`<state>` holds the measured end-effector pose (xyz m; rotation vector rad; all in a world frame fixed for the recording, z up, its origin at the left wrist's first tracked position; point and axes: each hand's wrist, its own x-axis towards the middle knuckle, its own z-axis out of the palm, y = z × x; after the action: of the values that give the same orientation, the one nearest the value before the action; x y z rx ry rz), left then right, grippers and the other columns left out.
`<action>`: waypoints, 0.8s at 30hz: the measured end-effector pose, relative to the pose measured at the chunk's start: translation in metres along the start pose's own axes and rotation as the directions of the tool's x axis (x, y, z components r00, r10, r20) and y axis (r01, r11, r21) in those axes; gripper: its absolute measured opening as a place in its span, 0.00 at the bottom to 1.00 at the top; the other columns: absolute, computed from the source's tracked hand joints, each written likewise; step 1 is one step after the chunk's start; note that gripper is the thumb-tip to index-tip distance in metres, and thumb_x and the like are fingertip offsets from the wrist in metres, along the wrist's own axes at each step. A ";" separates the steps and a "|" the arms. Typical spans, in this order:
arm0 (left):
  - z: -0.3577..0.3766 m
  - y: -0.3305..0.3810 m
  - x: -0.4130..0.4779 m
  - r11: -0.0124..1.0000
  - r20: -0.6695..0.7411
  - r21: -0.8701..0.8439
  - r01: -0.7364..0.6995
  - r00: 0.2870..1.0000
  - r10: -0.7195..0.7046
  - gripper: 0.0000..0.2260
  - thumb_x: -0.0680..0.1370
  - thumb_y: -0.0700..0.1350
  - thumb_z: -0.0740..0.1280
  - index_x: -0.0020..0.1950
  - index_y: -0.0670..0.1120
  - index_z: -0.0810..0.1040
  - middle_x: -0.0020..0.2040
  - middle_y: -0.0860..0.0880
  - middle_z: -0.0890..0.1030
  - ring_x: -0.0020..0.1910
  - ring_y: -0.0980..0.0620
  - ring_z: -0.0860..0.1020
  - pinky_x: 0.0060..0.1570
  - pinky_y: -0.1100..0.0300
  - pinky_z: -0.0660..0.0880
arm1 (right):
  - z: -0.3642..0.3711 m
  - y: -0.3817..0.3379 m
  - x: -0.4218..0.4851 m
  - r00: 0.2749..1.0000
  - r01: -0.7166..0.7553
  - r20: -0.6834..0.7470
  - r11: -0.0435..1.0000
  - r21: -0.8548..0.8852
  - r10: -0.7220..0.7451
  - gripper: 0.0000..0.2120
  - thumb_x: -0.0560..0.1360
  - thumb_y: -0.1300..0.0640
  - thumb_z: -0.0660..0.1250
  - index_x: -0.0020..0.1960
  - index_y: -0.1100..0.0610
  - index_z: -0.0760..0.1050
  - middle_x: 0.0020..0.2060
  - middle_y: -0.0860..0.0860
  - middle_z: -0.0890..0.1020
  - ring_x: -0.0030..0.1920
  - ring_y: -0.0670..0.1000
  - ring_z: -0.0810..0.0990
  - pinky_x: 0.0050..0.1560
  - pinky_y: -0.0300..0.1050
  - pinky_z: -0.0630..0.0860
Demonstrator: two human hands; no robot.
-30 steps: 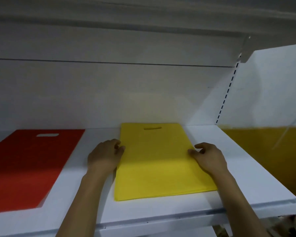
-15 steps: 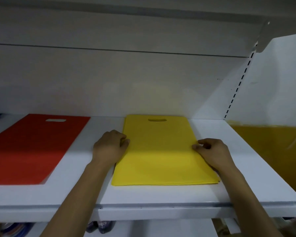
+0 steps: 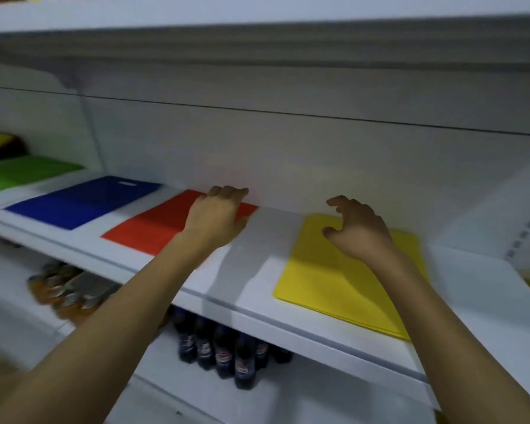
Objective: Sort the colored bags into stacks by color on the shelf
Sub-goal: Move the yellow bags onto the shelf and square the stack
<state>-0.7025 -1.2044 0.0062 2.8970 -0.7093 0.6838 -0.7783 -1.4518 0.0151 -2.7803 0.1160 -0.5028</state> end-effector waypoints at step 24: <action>-0.171 -0.334 -0.267 0.677 0.028 0.533 0.507 0.789 -0.613 0.29 0.79 0.53 0.61 0.76 0.45 0.57 0.76 0.47 0.61 0.74 0.47 0.60 0.69 0.53 0.62 | 0.140 -0.489 -0.006 0.568 0.797 0.330 0.604 0.008 -0.754 0.34 0.72 0.50 0.66 0.75 0.50 0.58 0.70 0.53 0.67 0.67 0.58 0.68 0.61 0.55 0.67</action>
<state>-0.8306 -0.7641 0.0510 3.3922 0.4704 0.5382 -0.7230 -0.9468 0.0437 -2.8705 -1.2647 -0.2312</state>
